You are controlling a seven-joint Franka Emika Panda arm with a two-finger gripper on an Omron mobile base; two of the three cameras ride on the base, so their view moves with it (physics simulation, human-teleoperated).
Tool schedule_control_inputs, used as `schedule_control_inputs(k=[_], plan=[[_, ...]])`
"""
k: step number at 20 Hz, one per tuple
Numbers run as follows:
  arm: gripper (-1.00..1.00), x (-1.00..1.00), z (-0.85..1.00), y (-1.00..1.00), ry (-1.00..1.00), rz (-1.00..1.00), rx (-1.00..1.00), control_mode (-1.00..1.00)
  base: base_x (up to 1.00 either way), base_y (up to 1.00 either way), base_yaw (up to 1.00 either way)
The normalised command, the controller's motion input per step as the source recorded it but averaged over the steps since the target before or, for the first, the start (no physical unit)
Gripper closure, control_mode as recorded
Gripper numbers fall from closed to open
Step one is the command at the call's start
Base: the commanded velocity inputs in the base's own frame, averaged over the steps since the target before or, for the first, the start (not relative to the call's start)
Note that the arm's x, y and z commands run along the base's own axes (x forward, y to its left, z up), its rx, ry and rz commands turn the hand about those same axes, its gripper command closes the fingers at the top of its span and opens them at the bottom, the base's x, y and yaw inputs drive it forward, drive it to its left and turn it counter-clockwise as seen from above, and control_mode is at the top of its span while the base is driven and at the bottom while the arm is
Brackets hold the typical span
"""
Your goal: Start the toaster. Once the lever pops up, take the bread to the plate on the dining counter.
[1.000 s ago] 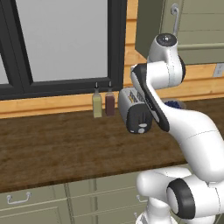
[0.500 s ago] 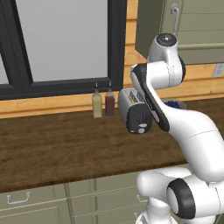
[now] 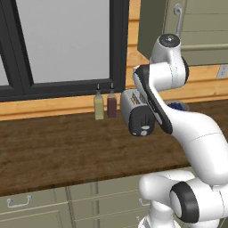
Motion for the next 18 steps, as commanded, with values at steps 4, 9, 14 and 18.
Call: schedule_control_inputs(k=[4, 9, 14, 18], plan=[[-1.0, 0.0, 0.0, 0.0, 0.0, 0.0, 0.0, -1.0, 0.0, 0.0, 0.0], [-1.0, 0.0, 0.0, 0.0, 0.0, 0.0, 0.0, -1.0, 0.0, 0.0, 0.0], [-1.0, 0.0, 0.0, 0.0, 0.0, 0.0, 0.0, -1.0, 0.0, 0.0, 0.0], [-1.0, 0.0, 0.0, 0.0, 0.0, 0.0, 0.0, -1.0, 0.0, 0.0, 0.0]])
